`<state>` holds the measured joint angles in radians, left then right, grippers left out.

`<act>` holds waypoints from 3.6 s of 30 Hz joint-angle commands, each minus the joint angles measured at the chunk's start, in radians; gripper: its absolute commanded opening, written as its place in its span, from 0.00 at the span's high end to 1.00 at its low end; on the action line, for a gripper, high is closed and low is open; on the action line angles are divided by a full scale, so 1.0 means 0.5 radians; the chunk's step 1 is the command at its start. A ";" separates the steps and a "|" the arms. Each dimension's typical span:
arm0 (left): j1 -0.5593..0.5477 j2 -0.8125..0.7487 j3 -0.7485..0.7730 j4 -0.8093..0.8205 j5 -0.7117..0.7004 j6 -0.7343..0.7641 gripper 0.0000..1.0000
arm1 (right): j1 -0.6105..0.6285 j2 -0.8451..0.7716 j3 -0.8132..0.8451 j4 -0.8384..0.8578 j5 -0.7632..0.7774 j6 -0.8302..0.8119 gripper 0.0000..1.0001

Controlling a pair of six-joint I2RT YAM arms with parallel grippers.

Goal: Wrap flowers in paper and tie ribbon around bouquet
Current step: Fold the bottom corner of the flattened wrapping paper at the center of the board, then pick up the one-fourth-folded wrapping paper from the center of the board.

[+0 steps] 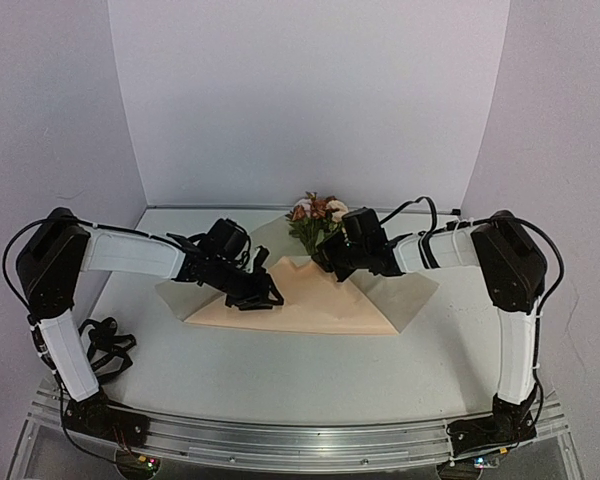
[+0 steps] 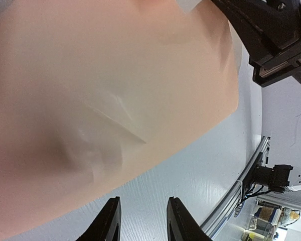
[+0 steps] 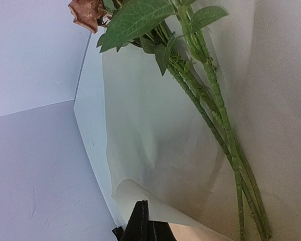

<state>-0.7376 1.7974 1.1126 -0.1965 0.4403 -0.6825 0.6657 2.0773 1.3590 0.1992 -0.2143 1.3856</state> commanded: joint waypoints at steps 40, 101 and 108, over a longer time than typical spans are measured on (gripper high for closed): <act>-0.007 0.423 0.467 0.021 0.371 0.095 0.69 | 0.009 -1.308 -1.326 -0.524 0.184 -0.355 0.40; -0.273 1.084 1.192 -0.399 0.353 0.366 0.72 | -0.037 -1.089 -1.668 -0.089 0.549 -0.255 0.67; -0.274 1.076 1.177 -0.396 0.356 0.367 0.72 | -0.034 -1.088 -1.694 0.025 0.602 -0.179 0.84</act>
<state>-0.8715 2.3295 1.6890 -0.3687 0.6427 -0.5053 0.6505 1.5383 0.5163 0.2083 0.0415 1.2708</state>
